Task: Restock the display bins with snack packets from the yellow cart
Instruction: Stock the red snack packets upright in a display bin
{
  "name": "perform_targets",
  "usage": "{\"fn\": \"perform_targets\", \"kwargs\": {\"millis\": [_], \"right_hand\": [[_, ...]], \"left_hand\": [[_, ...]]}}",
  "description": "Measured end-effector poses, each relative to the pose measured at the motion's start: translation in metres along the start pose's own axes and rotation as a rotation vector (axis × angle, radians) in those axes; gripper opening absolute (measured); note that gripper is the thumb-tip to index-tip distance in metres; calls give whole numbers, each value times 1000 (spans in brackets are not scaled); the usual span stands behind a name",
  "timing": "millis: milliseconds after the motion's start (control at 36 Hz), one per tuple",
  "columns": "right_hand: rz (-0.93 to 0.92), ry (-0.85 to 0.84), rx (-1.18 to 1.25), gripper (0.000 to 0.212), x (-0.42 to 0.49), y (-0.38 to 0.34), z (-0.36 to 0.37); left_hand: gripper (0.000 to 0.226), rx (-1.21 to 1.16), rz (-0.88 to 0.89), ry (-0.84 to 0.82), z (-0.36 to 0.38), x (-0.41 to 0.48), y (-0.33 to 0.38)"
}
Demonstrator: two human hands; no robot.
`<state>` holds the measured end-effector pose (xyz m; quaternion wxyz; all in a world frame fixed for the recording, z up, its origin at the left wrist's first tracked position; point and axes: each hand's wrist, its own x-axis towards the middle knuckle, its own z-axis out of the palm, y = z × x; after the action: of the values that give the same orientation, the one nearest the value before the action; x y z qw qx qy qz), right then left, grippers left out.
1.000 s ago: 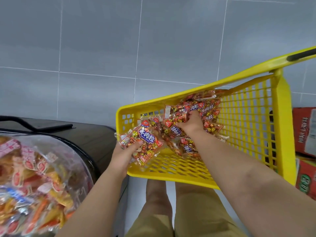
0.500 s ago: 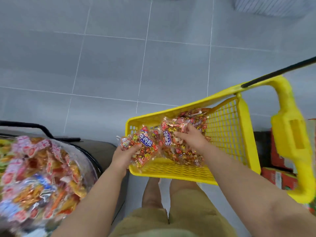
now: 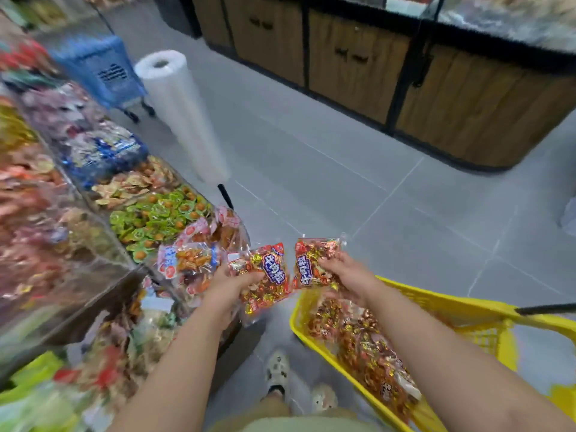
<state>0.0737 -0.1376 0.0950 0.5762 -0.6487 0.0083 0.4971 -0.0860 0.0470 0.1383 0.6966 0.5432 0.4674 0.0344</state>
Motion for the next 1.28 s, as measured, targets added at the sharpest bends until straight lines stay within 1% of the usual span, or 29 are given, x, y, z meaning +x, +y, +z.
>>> {"fn": "perform_targets", "kwargs": {"millis": [83, 139, 167, 250, 278, 306, 333, 361, 389, 417, 444, 472, 528, 611, 694, 722, 806, 833, 861, 917, 944, 972, 1000, 1056, 1083, 1139, 1194, 1222, 1278], "right_hand": [[-61, -88, -159, 12, 6, -17, 48], [-102, -148, -233, 15, 11, -24, 81], [-121, -177, -261, 16, 12, -27, 97], [-188, -239, -337, 16, 16, -34, 148], [-203, -252, -358, 17, 17, -36, 164], [-218, -262, -382, 18, 17, -37, 180], [-243, -270, -408, 24, 19, -37, 197], [-267, -267, -436, 39, 20, -37, 213], [-281, -250, -475, 58, 20, -37, 230], [-291, -230, -517, 73, 19, -37, 246], [-308, -216, -549, 82, 18, -37, 262], [-327, -215, -569, 86, 17, -37, 279], [-353, -229, -604, 80, 15, -36, 312], [-325, -269, -632, 65, 12, -35, 359], [-327, -325, -684, 35, 9, -37, 399], [-353, -317, -735, 32, 9, -38, 410], [-394, -233, -786, 47, 12, -37, 439], [-412, -197, -771, 57, 13, -37, 448], [-436, -171, -751, 67, 14, -37, 457], [-478, -160, -671, 82, 17, -39, 473], [-489, -162, -634, 85, 19, -41, 481], [-504, -159, -610, 83, 20, -43, 488], [-529, -160, -616, 75, 22, -45, 495], [-573, -160, -700, 41, 28, -52, 509], [-557, -158, -711, 27, 33, -56, 515], [-437, -158, -587, 17, 44, -64, 526], [-302, -176, -405, 21, 54, -75, 532], [-258, -218, -343, 28, 59, -81, 533], [-179, -349, -302, 50, 68, -93, 533]], "left_hand": [[45, -98, 47, 96, -36, -17, 3], [45, -146, 86, 195, -66, -28, 6], [48, -176, 92, 243, -80, -34, 8], [74, -327, 109, 323, -131, -45, 3], [72, -362, 113, 349, -146, -51, 2], [62, -388, 121, 367, -161, -55, -1], [50, -420, 124, 380, -176, -59, -2], [39, -461, 139, 379, -190, -62, -4], [34, -497, 154, 382, -205, -65, -6], [37, -519, 171, 381, -220, -67, -8], [44, -530, 188, 378, -235, -71, -8], [50, -536, 208, 385, -250, -75, -9], [52, -558, 245, 408, -284, -78, -10], [54, -582, 275, 451, -334, -79, -7], [52, -598, 278, 489, -381, -76, -3], [52, -598, 273, 490, -394, -75, -1], [32, -567, 273, 508, -426, -70, 3], [34, -573, 277, 526, -436, -69, 4], [42, -581, 283, 551, -445, -67, 5], [69, -603, 296, 609, -463, -65, 8], [82, -620, 313, 630, -470, -65, 10], [91, -634, 337, 646, -476, -65, 12], [95, -641, 355, 669, -481, -65, 14], [98, -669, 372, 712, -493, -62, 19], [97, -684, 376, 726, -499, -59, 20], [99, -685, 372, 737, -506, -54, 23], [113, -659, 349, 730, -509, -51, 26], [121, -643, 338, 722, -510, -50, 29], [130, -632, 329, 699, -510, -45, 33]]}}
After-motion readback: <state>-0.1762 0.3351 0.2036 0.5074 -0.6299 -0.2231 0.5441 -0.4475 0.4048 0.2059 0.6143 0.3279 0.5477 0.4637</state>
